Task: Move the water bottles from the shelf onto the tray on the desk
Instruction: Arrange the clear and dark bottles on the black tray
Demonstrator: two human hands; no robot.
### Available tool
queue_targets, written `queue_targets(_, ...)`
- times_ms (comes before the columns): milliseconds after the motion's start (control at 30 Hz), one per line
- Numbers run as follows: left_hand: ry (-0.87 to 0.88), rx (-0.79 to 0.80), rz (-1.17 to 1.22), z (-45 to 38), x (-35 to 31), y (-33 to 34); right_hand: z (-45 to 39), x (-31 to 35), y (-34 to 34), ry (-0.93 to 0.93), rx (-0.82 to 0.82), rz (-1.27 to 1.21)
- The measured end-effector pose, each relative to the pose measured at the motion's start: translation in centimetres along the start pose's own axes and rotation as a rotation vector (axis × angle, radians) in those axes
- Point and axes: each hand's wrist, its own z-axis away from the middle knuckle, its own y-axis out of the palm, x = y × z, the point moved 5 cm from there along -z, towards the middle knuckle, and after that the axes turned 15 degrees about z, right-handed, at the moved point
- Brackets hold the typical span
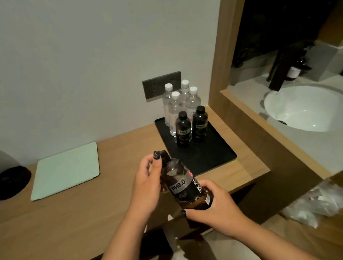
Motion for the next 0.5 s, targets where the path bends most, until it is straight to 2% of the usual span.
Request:
queue_targets(100, -0.023, -0.157, 0.072, 1.0, 2.7, 0.5, 1.5, -1.8, -1.5, 0.087, -0.005, -0.046)
queue_targets(233, -0.135, -0.324, -0.024, 1.9, 7.9, -0.1, 3.4, -4.1, -2.9, 0.202, 0.007, -0.175)
queue_targets(367, -0.273, -0.4, -0.091, 0.7, 11.5, -0.5, 4.3, -6.1, -3.7, 0.281, 0.019, -0.292)
queue_targets(500, -0.202, -0.426, -0.178, -2.9, 10.7, -0.7, 4.1, -7.0, -4.4, 0.335, -0.007, -0.472)
